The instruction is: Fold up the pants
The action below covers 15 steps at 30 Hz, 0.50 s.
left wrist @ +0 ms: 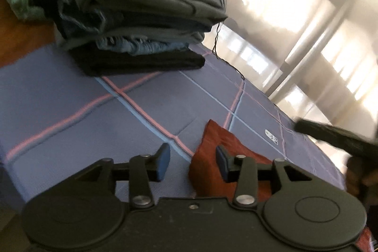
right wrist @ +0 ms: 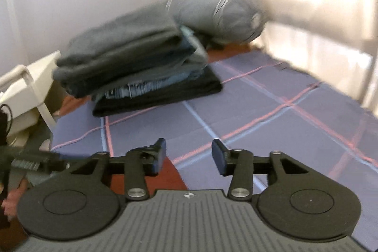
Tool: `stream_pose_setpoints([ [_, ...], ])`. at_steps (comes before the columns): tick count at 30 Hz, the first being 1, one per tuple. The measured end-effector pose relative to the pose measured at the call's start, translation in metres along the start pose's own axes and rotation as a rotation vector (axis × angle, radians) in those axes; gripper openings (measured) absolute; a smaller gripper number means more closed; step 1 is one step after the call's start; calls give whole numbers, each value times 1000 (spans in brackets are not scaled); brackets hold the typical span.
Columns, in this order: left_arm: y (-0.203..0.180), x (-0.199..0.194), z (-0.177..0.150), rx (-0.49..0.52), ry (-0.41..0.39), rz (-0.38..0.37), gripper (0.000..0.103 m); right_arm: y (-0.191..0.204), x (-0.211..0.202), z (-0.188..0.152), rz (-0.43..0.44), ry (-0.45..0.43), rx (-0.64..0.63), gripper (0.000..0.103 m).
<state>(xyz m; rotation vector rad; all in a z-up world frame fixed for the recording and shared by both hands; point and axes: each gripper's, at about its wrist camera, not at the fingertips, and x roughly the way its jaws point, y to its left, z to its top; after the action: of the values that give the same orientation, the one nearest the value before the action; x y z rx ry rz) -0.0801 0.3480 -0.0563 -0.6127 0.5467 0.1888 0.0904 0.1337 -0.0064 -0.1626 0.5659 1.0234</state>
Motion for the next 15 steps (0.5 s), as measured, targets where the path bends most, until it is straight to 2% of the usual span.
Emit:
stream_pose_setpoints([
  [3,-3,-9,-4,-5,10,-26,103,-5,-50,-24,-12,3,17,71],
  [7,-13,-8,-13,33,30,-31,103,-2,-95,-72,-30,101,80,61],
  [11,-21,0,-17,36,52,-24,103,8,-109,-115,-66,204,90,61],
  [15,-26,-1,-21,25,74,-22,103,15,-105,-133,-118,238,53,58],
])
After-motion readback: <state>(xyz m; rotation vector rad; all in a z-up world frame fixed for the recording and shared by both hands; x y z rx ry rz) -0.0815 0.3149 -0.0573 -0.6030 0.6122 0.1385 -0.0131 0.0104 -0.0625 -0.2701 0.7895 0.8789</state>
